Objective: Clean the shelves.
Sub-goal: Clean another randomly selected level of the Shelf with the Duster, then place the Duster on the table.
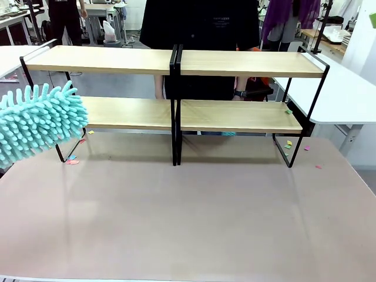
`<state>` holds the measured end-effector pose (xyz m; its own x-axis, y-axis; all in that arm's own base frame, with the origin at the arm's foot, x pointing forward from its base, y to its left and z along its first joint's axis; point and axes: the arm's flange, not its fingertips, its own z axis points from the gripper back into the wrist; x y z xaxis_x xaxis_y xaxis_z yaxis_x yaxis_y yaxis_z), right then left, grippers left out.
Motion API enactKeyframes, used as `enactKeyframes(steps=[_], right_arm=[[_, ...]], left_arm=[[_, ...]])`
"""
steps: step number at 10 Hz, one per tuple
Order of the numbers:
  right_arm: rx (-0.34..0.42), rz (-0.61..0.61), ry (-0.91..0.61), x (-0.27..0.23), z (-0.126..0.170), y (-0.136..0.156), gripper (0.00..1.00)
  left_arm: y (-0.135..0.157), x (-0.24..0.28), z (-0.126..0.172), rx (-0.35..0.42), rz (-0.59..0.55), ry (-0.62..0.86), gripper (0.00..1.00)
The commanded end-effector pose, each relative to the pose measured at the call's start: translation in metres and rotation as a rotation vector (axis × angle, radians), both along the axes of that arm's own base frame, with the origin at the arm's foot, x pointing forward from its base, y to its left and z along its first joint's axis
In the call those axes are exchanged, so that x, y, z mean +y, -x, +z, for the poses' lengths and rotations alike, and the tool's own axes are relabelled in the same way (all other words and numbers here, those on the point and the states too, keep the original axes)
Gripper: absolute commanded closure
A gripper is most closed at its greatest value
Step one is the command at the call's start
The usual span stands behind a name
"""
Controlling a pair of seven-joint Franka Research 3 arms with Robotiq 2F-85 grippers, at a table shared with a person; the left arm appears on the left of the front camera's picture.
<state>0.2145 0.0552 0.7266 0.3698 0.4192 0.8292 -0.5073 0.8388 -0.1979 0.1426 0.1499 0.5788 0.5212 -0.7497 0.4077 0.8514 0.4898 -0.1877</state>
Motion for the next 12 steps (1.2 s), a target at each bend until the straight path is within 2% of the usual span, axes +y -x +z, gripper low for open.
enactKeyframes(steps=[1,9,10,11,12], right_arm=[[0.003,0.011,-0.007,-0.001,-0.001,-0.001,0.0],[0.0,0.0,0.0,0.0,0.0,0.0,0.0],[0.008,0.094,0.027,0.015,-0.01,-0.006,0.0],[0.052,0.133,0.027,0.027,-0.024,-0.017,0.0],[0.087,0.133,-0.023,0.033,-0.039,-0.03,0.0]], left_arm=[[0.004,0.001,0.001,-0.002,-0.015,-0.009,0.88],[0.0,0.0,0.0,0.0,0.0,0.0,0.88],[-0.005,-0.023,0.014,-0.044,-0.157,-0.026,0.88],[-0.018,-0.046,0.019,-0.025,-0.278,-0.015,0.88],[-0.033,-0.058,0.019,-0.022,-0.315,-0.044,0.88]])
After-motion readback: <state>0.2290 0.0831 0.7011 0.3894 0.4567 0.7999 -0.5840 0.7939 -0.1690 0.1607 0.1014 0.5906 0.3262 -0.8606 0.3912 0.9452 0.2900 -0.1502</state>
